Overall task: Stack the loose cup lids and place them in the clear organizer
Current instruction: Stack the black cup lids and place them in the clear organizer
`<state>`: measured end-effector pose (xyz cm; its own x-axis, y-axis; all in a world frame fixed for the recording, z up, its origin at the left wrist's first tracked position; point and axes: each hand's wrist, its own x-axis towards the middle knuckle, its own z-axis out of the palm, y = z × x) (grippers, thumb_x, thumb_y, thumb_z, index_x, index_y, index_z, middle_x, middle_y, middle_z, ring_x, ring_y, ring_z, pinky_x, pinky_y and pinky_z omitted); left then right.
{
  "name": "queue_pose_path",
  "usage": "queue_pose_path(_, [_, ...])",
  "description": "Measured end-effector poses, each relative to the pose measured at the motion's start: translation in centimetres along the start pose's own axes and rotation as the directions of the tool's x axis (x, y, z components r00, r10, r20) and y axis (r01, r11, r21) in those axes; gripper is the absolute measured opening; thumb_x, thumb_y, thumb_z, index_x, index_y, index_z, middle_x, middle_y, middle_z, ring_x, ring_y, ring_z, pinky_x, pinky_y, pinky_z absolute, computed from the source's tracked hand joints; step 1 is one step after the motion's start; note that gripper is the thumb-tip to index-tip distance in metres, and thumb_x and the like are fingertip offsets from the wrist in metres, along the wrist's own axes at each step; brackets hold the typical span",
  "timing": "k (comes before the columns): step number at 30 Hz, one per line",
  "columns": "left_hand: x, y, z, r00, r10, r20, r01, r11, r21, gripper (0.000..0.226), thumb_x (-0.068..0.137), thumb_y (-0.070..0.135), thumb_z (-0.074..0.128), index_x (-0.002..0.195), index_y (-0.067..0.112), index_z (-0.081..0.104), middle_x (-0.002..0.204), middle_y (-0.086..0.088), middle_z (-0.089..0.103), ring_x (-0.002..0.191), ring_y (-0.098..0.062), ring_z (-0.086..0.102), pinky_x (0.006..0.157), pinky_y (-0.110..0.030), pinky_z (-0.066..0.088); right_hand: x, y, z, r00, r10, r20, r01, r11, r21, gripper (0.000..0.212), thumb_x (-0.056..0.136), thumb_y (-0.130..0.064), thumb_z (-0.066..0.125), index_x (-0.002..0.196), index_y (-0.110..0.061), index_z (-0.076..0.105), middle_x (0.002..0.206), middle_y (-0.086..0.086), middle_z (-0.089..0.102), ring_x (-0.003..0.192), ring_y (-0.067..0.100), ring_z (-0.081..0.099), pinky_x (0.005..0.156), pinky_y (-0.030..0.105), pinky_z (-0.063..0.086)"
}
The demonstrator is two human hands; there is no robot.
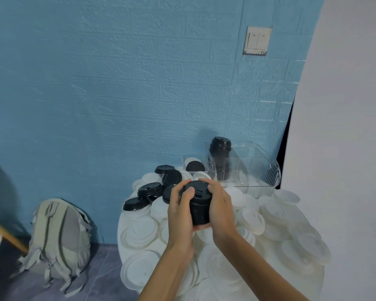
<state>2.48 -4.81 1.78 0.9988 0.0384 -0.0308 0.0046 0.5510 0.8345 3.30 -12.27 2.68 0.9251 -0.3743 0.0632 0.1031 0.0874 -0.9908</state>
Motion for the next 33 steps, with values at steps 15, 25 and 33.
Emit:
queue_pose_path(15, [0.2, 1.2, -1.3, 0.996, 0.031, 0.089, -0.033, 0.999, 0.025, 0.030, 0.094, 0.028, 0.070, 0.120, 0.042, 0.067, 0.116, 0.008, 0.073, 0.104, -0.013, 0.072, 0.068, -0.043, 0.062, 0.7, -0.4, 0.5, 0.981, -0.064, 0.182, 0.079, 0.994, -0.075, 0.031, 0.106, -0.020, 0.039, 0.113, -0.020, 0.069, 0.104, -0.006, 0.071, 0.085, -0.005, 0.066, 0.066, 0.009, 0.049])
queue_pose_path(25, [2.0, 3.5, -5.5, 0.992, 0.128, 0.005, -0.128, 0.990, 0.066, 0.063, 0.063, 0.031, 0.087, 0.121, 0.038, 0.067, 0.119, 0.010, 0.072, 0.112, -0.021, 0.070, 0.069, -0.045, 0.063, 4.6, -1.6, 1.1, 0.889, -0.029, 0.456, 0.239, 0.880, -0.410, 0.050, 0.108, -0.051, 0.030, 0.138, -0.026, 0.060, 0.131, -0.014, 0.063, 0.118, 0.003, 0.059, 0.103, 0.025, 0.044])
queue_pose_path(33, [2.5, 4.6, -7.4, 0.986, 0.161, -0.037, -0.157, 0.984, 0.080, 0.065, 0.063, 0.031, 0.085, 0.124, 0.040, 0.065, 0.121, 0.010, 0.070, 0.109, -0.019, 0.071, 0.062, -0.036, 0.061, 8.0, 0.7, 1.2, 0.880, 0.011, 0.475, 0.397, 0.532, -0.748, 0.054, 0.095, -0.047, 0.065, 0.144, -0.023, 0.055, 0.146, -0.001, 0.057, 0.136, 0.019, 0.049, 0.109, 0.030, 0.035])
